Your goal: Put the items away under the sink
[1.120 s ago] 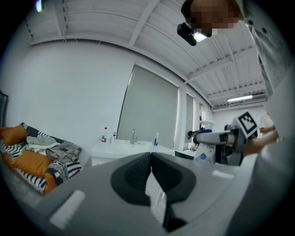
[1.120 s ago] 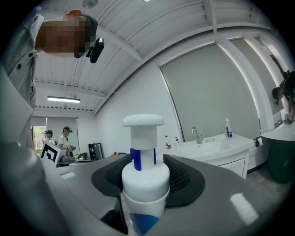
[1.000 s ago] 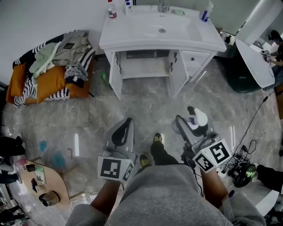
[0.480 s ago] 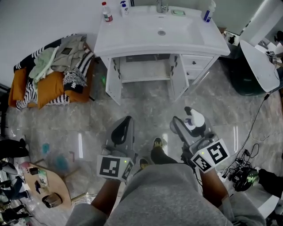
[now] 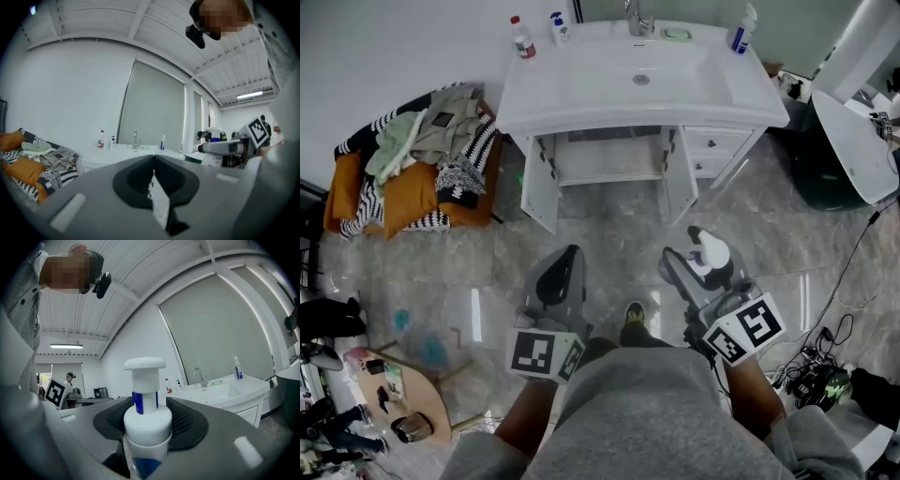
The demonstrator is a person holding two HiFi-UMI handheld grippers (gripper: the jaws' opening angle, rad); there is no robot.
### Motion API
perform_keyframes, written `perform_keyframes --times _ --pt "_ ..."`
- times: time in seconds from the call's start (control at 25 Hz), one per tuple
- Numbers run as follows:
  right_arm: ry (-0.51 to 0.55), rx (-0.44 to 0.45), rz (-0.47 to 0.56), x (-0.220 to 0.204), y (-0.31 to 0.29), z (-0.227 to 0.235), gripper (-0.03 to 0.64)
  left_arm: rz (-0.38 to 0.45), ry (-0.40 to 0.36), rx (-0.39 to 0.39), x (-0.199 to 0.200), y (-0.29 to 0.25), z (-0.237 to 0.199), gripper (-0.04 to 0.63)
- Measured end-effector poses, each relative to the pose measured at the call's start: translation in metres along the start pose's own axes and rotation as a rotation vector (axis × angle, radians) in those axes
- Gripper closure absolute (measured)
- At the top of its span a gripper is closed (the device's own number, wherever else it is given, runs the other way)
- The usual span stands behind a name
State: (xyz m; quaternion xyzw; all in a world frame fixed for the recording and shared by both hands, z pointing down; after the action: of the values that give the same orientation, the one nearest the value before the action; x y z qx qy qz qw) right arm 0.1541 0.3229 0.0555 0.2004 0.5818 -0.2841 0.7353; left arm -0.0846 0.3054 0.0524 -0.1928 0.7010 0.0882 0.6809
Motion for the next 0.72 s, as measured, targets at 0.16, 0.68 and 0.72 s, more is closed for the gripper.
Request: perform_keyframes --times 0.16,0.68,0.72 --pt "0.002 0.014 0.005 0.004 -0.003 0.008 0.399 0.005 -0.007 0.003 0.003 -0.008 0.005 0.583" --pt "0.003 0.04 0.03 0.011 -0.006 0.027 0.399 0.017 -0.02 0.018 0.009 -0.02 0.013 0.583" --pt "0.003 0.041 0.03 0.011 -0.007 0.027 0.399 0.018 -0.02 0.018 0.01 -0.021 0.013 0.584"
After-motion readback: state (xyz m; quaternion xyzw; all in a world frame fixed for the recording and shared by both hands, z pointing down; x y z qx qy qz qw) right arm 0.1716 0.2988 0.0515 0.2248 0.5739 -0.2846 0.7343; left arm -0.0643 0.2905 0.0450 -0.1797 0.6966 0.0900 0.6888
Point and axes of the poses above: the fingertips, and each gripper's own axes: y backward along the fingers, z to its right, x out of its top, the point moved 8 cm from there along y, backward along the fingers, and after that the axes turned 9 degrees about x, right-handed, at the moved point
